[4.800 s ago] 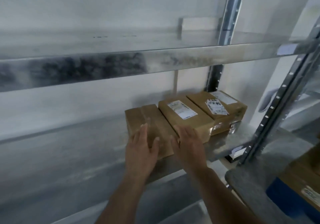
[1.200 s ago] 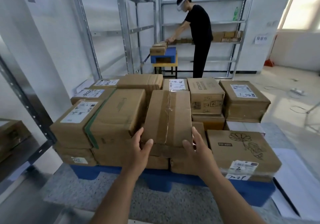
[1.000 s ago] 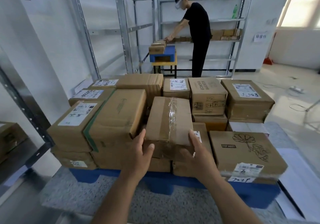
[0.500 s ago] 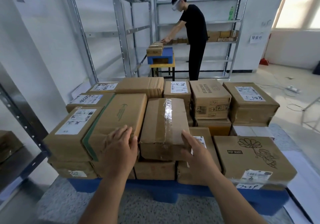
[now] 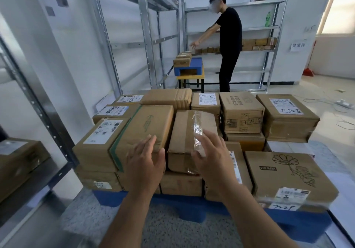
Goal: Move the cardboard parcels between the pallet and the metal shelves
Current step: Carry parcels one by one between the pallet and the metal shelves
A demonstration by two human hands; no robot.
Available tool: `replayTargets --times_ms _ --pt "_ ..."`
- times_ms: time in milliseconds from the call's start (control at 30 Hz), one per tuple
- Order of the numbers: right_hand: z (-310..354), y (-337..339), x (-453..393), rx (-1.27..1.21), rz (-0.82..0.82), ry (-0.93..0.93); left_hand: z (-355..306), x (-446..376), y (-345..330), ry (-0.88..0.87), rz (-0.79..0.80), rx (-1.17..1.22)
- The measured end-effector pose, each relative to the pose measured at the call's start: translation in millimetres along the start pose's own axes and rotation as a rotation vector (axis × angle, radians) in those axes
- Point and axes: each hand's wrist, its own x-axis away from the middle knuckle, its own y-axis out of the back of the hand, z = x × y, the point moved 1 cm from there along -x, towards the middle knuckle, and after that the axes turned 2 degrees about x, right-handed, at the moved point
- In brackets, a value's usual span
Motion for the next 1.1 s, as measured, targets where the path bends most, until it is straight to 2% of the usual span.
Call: replayTargets --times_ms 233,400,667,867,1100 --pt "54.1 -8.5 21.2 -0.059 0.007 0.141 3.6 39.8 37.3 0.033 -0.013 -0.045" --pt "86.1 -18.7 45.1 -0.037 0.129 0.205 22.1 74.5 65.7 0.132 -0.013 -0.196" --pt "149.7 -39.5 71.8 -0.102 0.241 0.307 58.7 124.9 107.9 0.322 -0.072 -0.301" --pt "213.9 -73.0 80.9 -0.172 0.340 0.433 106.6 145.8 154.0 0.408 -0.158 -0.356" --pt "320.8 -138.0 81.8 -0.236 0.419 0.569 187.9 155.3 226.1 0.499 -0.319 -0.387"
